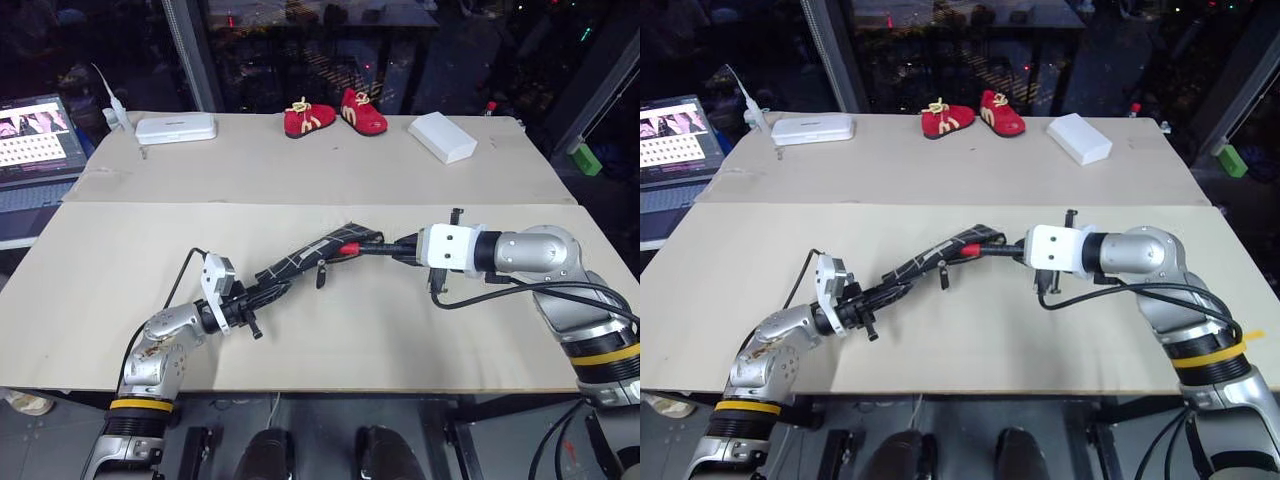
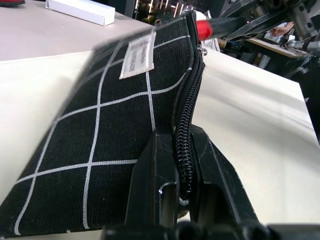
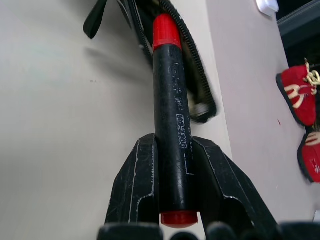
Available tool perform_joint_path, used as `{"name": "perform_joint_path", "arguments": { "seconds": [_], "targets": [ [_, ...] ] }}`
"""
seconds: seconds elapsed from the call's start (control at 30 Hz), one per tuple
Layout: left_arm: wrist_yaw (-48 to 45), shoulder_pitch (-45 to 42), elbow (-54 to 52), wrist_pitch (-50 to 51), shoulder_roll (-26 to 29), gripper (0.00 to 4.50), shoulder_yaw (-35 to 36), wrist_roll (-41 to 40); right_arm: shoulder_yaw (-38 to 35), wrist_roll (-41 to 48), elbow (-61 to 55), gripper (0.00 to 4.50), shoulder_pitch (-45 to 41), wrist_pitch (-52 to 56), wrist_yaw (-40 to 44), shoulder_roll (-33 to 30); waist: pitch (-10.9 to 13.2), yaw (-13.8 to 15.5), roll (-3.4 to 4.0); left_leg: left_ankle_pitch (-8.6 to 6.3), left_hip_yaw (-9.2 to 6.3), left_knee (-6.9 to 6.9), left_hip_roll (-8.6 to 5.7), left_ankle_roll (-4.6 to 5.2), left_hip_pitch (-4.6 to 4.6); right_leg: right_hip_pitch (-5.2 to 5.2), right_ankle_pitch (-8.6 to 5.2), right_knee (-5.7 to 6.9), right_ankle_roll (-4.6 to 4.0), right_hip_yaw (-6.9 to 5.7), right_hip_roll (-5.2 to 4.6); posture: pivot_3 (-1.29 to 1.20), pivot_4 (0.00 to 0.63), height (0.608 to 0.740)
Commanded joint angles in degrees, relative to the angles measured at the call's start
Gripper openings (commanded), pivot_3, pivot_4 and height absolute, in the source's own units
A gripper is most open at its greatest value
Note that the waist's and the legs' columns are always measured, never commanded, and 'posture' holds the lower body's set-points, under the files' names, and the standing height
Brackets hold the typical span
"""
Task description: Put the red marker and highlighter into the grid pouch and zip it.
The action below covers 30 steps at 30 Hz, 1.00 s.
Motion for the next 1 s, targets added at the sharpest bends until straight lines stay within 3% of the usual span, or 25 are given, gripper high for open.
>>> {"name": "perform_joint_path", "arguments": {
  "seconds": [0.03,0.43,0.67,0.73,0.87,1.0],
  "targets": [
    [-0.92,-1.37,0.01,-0.53,0.25,0.0,-0.03,0.34,2.56,-3.36,1.22,0.59,-2.95,-3.6,0.03,1.39,0.0,-0.01,0.0,0.0,0.0,0.0,0.0,0.0,0.0,-0.01,0.0,0.01,0.0,0.01,0.0,0.0,0.15,0.74],
    [-2.04,-2.99,1.76,-0.78,0.11,0.0,-0.29,0.86,11.63,-12.42,10.33,0.59,-11.61,-10.11,-2.39,13.08,0.0,-0.74,0.0,0.01,0.05,0.0,0.01,-0.02,0.01,-0.05,0.0,0.09,-0.01,0.03,0.02,0.0,0.15,0.74],
    [-2.04,-2.45,0.79,-0.48,0.09,0.0,-0.17,0.98,12.21,-11.24,12.16,0.59,-12.13,-10.1,-2.15,19.17,0.0,-1.02,0.01,0.02,0.03,0.0,0.02,-0.03,-0.01,-0.05,0.01,0.12,-0.01,0.02,0.02,0.0,0.15,0.74],
    [-1.92,-2.28,0.65,-0.5,0.14,0.0,-0.04,0.99,10.62,-8.66,10.92,1.61,-11.25,-6.39,0.17,18.94,0.0,-1.0,0.01,0.02,0.02,0.0,0.02,-0.03,-0.01,-0.04,0.01,0.12,-0.01,0.01,0.01,0.0,0.15,0.74],
    [-1.87,-2.04,0.51,-0.51,0.21,0.0,0.1,0.99,7.49,-9.01,12.96,2.79,-12.51,-6.96,-3.15,17.68,0.0,-1.08,0.01,0.02,0.0,0.0,0.03,-0.03,0.0,-0.04,0.01,0.13,-0.01,0.01,0.01,0.0,0.15,0.74],
    [-1.5,-2.08,0.18,-0.32,0.13,0.0,0.16,0.99,3.26,-4.88,13.43,2.79,-12.27,-7.11,-0.72,13.62,0.0,-0.97,0.01,0.02,0.01,0.0,0.02,-0.03,0.0,-0.04,0.01,0.12,-0.01,0.02,0.0,0.0,0.15,0.74]
  ]
}}
